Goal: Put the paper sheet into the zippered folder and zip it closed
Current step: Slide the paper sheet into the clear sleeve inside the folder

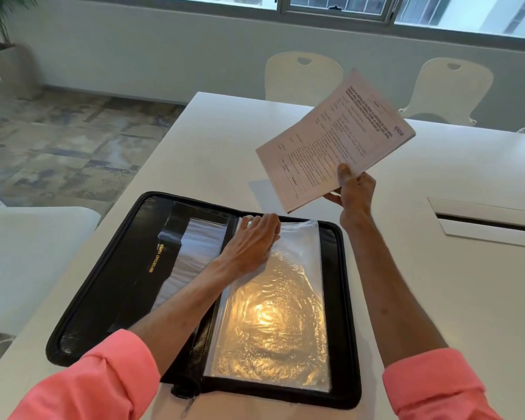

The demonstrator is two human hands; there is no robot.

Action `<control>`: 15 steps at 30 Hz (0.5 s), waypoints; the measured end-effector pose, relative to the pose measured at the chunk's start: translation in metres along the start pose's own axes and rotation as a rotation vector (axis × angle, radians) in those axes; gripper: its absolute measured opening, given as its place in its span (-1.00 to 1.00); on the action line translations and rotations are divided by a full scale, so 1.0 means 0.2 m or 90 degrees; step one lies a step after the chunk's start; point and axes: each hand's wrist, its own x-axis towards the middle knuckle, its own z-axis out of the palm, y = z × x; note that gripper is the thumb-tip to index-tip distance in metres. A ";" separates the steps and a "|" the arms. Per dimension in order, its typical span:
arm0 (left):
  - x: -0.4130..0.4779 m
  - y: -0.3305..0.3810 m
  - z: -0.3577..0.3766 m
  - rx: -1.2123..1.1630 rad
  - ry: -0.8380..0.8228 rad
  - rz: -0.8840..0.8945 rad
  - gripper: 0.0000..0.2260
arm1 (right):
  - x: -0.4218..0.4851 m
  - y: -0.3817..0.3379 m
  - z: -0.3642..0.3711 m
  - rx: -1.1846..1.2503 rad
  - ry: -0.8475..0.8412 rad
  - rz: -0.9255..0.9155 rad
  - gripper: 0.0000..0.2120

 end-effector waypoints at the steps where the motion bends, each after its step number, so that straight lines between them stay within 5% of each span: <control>1: 0.00 0.00 0.00 -0.001 0.000 0.004 -0.91 | 0.00 0.01 0.01 -0.003 -0.004 0.003 -0.91; 5: 0.02 0.00 0.00 -0.037 0.006 -0.004 -0.87 | -0.02 0.03 0.04 -0.015 -0.012 0.015 -0.89; 10: 0.05 -0.01 -0.02 -0.074 -0.029 -0.075 -0.56 | -0.01 0.04 0.05 -0.022 0.003 0.025 -0.83; 15: 0.05 -0.03 0.00 -0.033 -0.031 -0.070 -0.79 | 0.01 0.04 0.05 -0.028 0.018 0.024 -0.76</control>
